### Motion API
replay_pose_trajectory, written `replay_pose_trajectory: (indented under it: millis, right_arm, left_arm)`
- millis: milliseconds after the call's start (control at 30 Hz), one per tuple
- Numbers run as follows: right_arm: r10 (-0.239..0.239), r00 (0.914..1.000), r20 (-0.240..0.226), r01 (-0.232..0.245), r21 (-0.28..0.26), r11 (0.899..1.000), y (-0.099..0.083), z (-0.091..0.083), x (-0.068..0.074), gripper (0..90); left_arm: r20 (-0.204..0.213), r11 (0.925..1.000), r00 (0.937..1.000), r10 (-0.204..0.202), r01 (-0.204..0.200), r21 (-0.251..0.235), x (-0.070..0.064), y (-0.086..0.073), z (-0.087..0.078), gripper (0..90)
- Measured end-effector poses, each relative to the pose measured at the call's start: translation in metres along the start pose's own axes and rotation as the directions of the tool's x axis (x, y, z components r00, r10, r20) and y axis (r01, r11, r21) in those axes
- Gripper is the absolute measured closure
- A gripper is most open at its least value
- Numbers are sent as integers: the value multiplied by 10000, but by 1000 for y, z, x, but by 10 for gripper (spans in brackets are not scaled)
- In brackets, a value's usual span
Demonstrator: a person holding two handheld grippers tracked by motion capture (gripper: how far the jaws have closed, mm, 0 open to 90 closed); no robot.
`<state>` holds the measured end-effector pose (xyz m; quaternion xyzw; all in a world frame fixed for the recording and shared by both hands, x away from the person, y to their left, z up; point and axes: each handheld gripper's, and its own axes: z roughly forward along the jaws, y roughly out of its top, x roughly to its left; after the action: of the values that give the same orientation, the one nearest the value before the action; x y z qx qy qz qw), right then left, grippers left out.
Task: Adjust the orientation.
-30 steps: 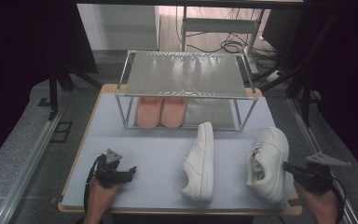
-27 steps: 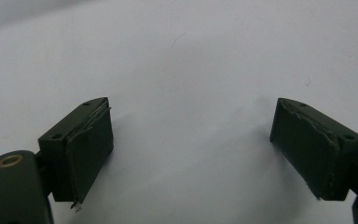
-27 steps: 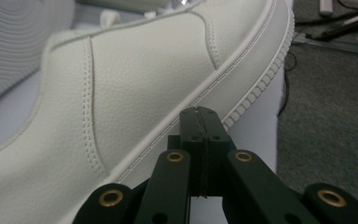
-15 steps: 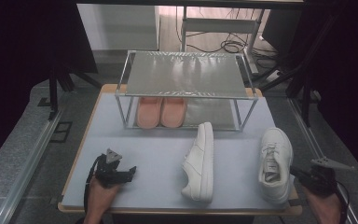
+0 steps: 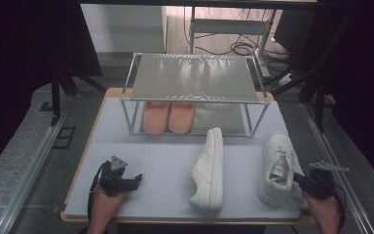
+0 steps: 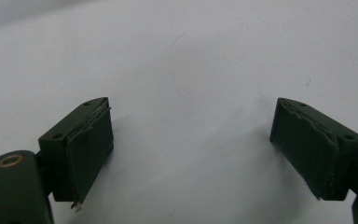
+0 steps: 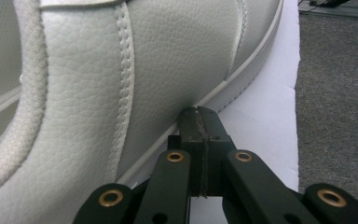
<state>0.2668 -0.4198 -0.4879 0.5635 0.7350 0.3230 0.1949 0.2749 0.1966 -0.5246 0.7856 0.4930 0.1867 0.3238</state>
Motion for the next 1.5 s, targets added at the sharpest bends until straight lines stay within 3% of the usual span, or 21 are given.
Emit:
replay_pose_trajectory:
  millis: [400, 767, 933, 1133, 1233, 1300, 1500]
  right_arm:
    - [78, 9999, -111, -80, -159, 9998, 4, 0, -2, 892]
    - [118, 9995, -288, -141, -802, 9967, 15, -31, -1, 879]
    - [-88, 9985, -538, 28, -1090, 9940, 24, -44, 12, 866]
    - [-376, 9946, -967, 269, -1099, 9936, 34, -46, 30, 895]
    - [-550, 9957, -751, 462, -1136, 9925, 37, -47, 37, 896]
    - [-535, 9925, -1095, 394, -1276, 9910, 40, -48, 41, 896]
    - [-960, 9841, -1491, 754, -1383, 9875, 51, -45, 61, 896]
  left_arm:
    - [-2, 10000, 10000, 0, 0, -5, 0, 0, 0, 132]
    - [-4, 10000, 10000, 2, -2, -4, 0, 0, 0, 132]
    - [-4, 10000, 10000, 0, 0, -8, 0, 0, 0, 132]
    - [-7, 10000, 10000, 12, -12, -1, 0, 0, 0, 132]
    - [-4, 10000, 10000, 4, -4, -7, 0, 0, 0, 132]
    - [-6, 10000, 10000, 2, -2, -9, 0, 0, 0, 132]
    - [-4, 10000, 10000, 3, -3, -6, 0, 0, 0, 132]
